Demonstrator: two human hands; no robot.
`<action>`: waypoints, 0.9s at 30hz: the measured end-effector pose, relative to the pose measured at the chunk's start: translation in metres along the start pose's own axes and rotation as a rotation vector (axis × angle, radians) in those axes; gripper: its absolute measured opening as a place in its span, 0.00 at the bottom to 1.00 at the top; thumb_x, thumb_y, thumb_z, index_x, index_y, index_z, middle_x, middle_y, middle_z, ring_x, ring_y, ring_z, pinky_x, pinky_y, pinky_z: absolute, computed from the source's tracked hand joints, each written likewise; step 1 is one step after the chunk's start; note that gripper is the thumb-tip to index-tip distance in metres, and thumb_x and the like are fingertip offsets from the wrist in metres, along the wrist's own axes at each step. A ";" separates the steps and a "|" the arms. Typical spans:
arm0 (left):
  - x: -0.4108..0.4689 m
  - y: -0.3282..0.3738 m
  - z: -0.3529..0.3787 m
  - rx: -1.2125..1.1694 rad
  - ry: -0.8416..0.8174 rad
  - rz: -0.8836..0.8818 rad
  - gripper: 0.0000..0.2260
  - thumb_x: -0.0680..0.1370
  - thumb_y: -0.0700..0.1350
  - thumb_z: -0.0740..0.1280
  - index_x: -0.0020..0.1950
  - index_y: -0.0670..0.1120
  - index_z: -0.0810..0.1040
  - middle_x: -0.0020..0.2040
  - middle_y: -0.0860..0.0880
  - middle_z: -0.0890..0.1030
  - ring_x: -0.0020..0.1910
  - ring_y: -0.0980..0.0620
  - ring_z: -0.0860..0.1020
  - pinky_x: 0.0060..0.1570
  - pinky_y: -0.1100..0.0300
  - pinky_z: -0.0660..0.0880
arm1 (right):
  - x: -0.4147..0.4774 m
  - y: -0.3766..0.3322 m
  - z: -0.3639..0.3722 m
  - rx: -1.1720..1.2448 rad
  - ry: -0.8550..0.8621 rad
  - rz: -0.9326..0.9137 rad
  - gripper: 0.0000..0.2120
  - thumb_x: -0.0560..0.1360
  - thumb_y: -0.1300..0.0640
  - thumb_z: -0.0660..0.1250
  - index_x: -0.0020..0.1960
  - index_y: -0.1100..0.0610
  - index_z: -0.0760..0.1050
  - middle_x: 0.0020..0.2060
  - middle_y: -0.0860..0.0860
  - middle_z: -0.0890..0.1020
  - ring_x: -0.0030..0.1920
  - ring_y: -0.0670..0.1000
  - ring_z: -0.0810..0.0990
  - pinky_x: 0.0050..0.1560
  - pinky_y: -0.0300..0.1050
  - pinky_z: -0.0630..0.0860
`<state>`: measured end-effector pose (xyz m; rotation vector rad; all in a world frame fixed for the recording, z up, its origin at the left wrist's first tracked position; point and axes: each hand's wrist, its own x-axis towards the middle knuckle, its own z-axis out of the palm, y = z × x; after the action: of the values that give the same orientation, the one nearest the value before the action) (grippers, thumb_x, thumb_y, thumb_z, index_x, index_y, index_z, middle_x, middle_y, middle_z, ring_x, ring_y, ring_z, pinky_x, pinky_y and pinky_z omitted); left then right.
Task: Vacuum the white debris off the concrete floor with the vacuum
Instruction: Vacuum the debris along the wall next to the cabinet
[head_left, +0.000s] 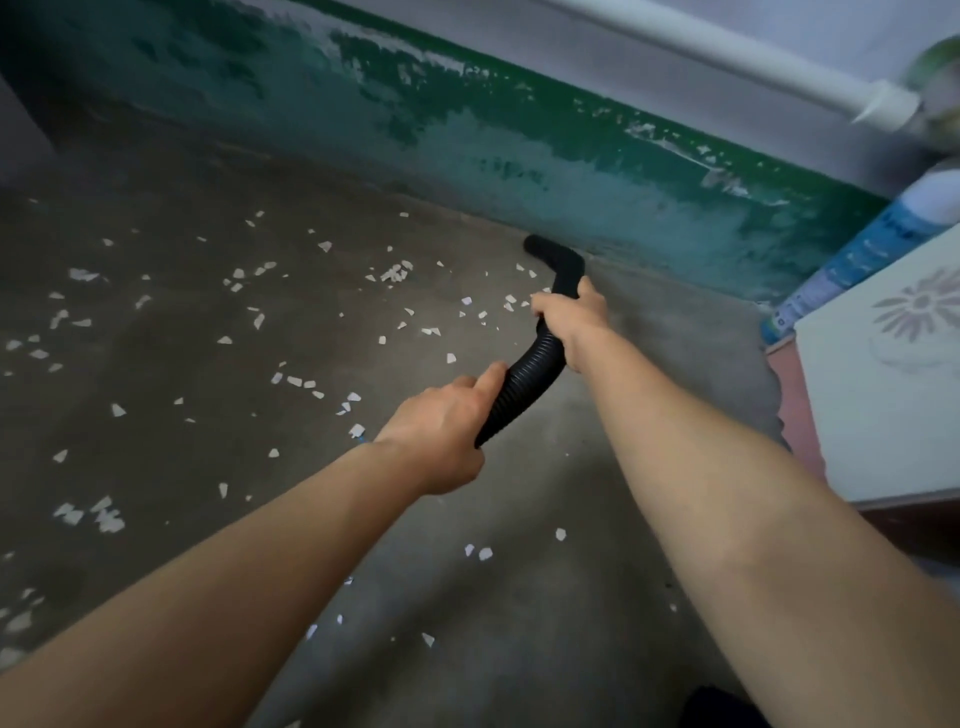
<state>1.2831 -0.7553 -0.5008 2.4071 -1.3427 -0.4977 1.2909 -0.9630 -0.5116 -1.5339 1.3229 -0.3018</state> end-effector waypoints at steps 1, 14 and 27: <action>0.002 0.006 0.003 0.007 -0.005 0.014 0.36 0.71 0.39 0.64 0.76 0.53 0.51 0.57 0.47 0.74 0.51 0.40 0.76 0.41 0.54 0.70 | 0.001 0.003 -0.010 0.010 0.010 0.006 0.46 0.65 0.60 0.69 0.79 0.47 0.55 0.65 0.53 0.75 0.53 0.56 0.81 0.47 0.47 0.80; -0.015 0.075 0.034 0.063 -0.145 0.201 0.34 0.72 0.39 0.64 0.74 0.51 0.51 0.57 0.46 0.74 0.50 0.40 0.76 0.42 0.54 0.70 | -0.020 0.058 -0.103 0.032 -0.016 0.036 0.29 0.64 0.65 0.68 0.65 0.54 0.71 0.50 0.58 0.79 0.36 0.56 0.77 0.40 0.53 0.80; -0.031 0.069 0.020 0.030 -0.167 0.119 0.36 0.70 0.38 0.64 0.75 0.50 0.51 0.59 0.46 0.73 0.50 0.40 0.76 0.45 0.50 0.75 | -0.026 0.050 -0.084 0.022 -0.029 0.013 0.31 0.63 0.63 0.68 0.65 0.55 0.70 0.61 0.59 0.78 0.40 0.54 0.78 0.37 0.44 0.76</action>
<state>1.2071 -0.7654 -0.4832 2.3356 -1.5624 -0.6629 1.1912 -0.9779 -0.5057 -1.5058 1.3025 -0.2839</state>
